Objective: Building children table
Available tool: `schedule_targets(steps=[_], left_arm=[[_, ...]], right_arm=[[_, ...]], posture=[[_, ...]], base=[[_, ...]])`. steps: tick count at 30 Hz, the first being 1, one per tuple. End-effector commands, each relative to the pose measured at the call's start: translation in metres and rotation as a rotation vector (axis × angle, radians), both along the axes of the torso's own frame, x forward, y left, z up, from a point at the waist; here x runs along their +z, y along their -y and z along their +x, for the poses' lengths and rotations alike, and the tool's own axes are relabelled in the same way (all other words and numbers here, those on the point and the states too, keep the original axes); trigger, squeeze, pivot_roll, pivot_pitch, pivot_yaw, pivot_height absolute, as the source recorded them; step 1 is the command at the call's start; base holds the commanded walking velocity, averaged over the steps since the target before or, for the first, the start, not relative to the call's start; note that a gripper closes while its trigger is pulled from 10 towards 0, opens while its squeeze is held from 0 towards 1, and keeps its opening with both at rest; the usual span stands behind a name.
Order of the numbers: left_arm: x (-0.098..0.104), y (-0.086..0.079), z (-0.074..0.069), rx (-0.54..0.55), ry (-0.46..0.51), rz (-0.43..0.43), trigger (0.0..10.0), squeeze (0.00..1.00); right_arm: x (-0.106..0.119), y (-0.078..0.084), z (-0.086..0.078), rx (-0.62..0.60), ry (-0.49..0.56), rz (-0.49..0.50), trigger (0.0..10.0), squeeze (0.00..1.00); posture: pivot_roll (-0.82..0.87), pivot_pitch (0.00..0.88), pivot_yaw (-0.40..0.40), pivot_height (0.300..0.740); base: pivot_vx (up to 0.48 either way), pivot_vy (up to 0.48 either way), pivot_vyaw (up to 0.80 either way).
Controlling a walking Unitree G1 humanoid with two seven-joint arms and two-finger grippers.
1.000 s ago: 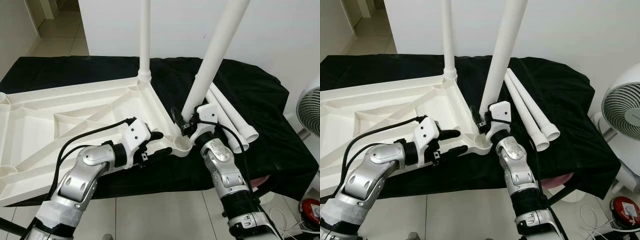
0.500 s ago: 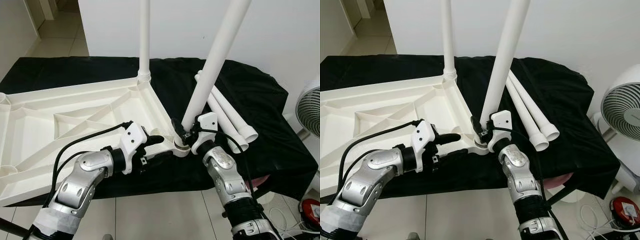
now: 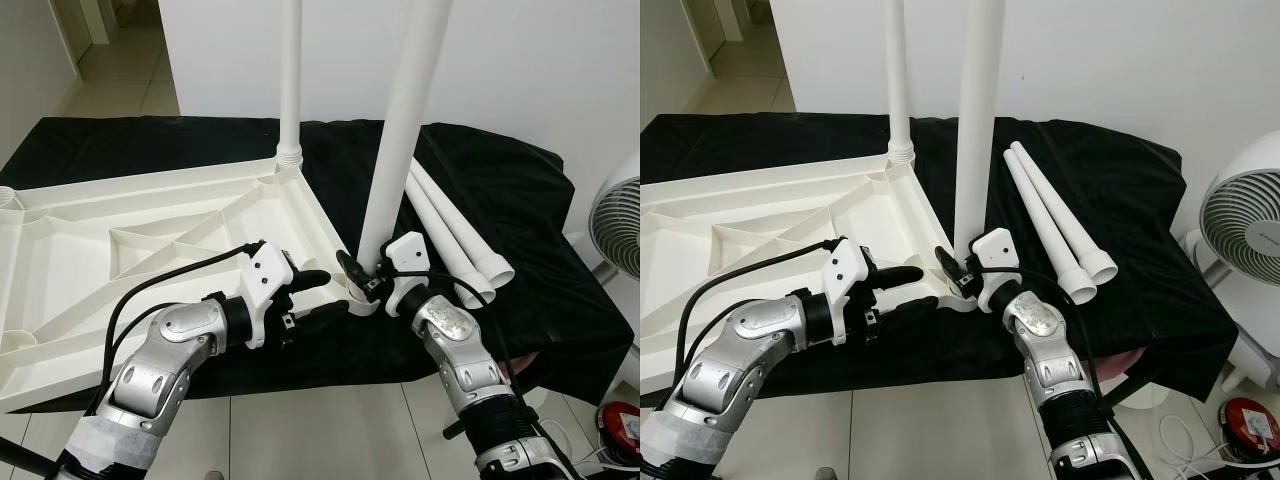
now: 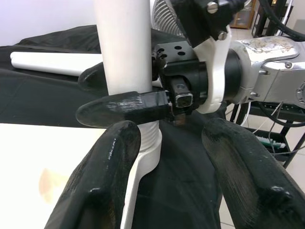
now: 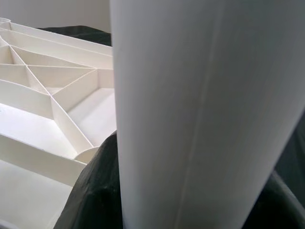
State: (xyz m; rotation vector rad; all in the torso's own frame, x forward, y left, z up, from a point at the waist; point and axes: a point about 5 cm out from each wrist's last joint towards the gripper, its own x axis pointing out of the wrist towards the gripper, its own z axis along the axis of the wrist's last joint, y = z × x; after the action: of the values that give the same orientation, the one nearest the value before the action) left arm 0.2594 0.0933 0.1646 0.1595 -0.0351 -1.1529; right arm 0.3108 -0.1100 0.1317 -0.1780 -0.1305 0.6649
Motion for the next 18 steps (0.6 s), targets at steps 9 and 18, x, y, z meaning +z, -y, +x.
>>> schedule_targets(steps=[9, 18], left_arm=[[0.002, 0.003, -0.005, -0.062, -0.003, 0.015, 10.0, 0.0], [0.005, 0.003, -0.005, -0.066, 0.005, 0.014, 10.0, 0.0]], right_arm=[[-0.029, 0.001, -0.005, 0.065, -0.123, -0.07, 10.0, 0.0], [-0.042, 0.005, -0.005, 0.046, -0.157, -0.094, 10.0, 0.0]], posture=[[-0.03, 0.0, -0.041, 0.74], [-0.03, 0.0, -0.038, 0.74]], base=[[0.0, 0.0, 0.0], [0.0, 0.0, 0.0]])
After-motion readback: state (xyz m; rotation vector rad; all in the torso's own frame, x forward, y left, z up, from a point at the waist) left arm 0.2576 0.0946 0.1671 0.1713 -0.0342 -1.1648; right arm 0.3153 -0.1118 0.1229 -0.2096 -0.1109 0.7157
